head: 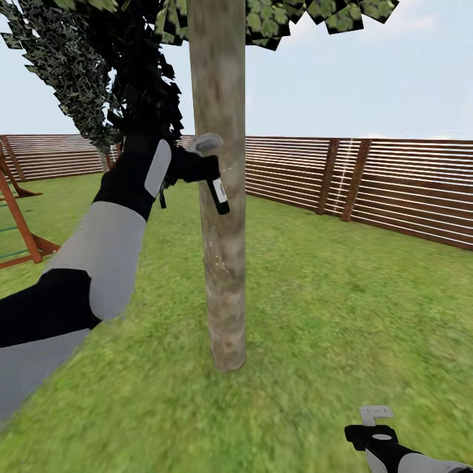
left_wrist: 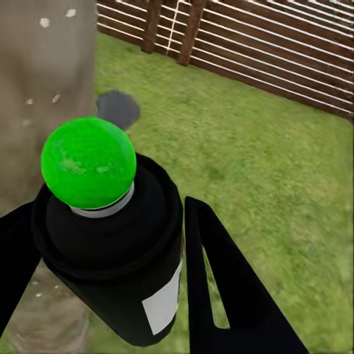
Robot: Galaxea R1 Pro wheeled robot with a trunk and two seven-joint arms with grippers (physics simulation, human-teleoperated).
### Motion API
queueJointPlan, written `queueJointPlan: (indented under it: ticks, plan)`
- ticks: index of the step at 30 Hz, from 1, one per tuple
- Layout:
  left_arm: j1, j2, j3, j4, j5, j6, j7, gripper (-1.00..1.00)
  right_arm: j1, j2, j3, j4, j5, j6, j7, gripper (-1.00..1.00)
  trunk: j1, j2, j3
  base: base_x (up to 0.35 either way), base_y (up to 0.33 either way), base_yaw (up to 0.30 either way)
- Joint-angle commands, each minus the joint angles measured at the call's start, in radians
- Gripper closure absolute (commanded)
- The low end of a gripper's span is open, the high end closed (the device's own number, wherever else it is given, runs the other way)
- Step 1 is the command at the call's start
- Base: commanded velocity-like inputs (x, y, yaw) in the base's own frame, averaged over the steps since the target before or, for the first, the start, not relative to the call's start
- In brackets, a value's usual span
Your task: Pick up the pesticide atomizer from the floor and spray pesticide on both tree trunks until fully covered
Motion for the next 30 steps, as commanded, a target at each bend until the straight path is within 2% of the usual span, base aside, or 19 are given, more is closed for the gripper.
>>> queueJointPlan:
  ticks: [1, 3, 7, 9, 13, 15, 27, 29, 30]
  plan:
    - [-0.023, 0.0, 0.0, 0.02, -0.009, -0.001, -0.02, 1.0, 0.0, 0.0, 0.0, 0.0, 0.0, 0.0, 0.0, -1.0, 0.0, 0.0, 0.0, 0.0, 0.0, 0.0]
    - [-0.053, 0.0, 0.0, 0.045, -0.01, -0.001, -0.042, 1.0, 0.0, 0.0, 0.0, 0.0, 0.0, 0.0, 0.0, -1.0, 0.0, 0.0, 0.0, 0.0, 0.0, 0.0]
    - [-0.072, 0.0, 0.0, 0.057, -0.011, -0.001, -0.051, 1.0, 0.0, 0.0, 0.0, 0.0, 0.0, 0.0, -0.001, -1.0, 0.0, 0.0, 0.0, 0.0, 0.0, 0.0]
    - [-0.1, 0.0, 0.0, 0.069, -0.011, -0.001, -0.052, 1.0, 0.0, 0.0, 0.0, 0.0, 0.0, 0.0, -0.001, -1.0, 0.0, 0.0, 0.0, 0.0, 0.0, 0.0]
    - [-0.191, 0.0, 0.0, 0.134, -0.012, -0.001, -0.052, 1.0, 0.0, 0.0, 0.0, 0.0, -0.001, 0.0, -0.002, -1.0, 0.0, 0.0, 0.0, 0.0, 0.0, 0.0]
    - [-0.215, 0.0, 0.0, 0.154, -0.012, -0.001, -0.052, 1.0, 0.0, 0.0, 0.0, 0.0, 0.0, 0.0, -0.002, -1.0, 0.0, 0.0, 0.0, 0.0, 0.0, 0.0]
    - [-0.314, 0.0, 0.0, 0.165, -0.016, -0.003, -0.05, 1.0, 0.0, 0.0, 0.0, 0.0, 0.0, 0.0, -0.002, -1.0, 0.0, 0.0, 0.0, 0.0, 0.0, 0.0]
    - [-0.324, 0.002, 0.0, 0.166, -0.031, -0.004, -0.049, 1.0, 0.0, 0.0, 0.0, 0.0, -0.001, 0.0, -0.002, -1.0, 0.0, 0.0, 0.0, 0.0, 0.0, 0.0]
    - [-0.344, 0.004, 0.0, 0.171, -0.069, -0.003, -0.048, 1.0, 0.0, 0.0, 0.0, 0.0, 0.0, 0.0, -0.002, -1.0, 0.0, 0.0, 0.0, 0.0, 0.0, 0.0]
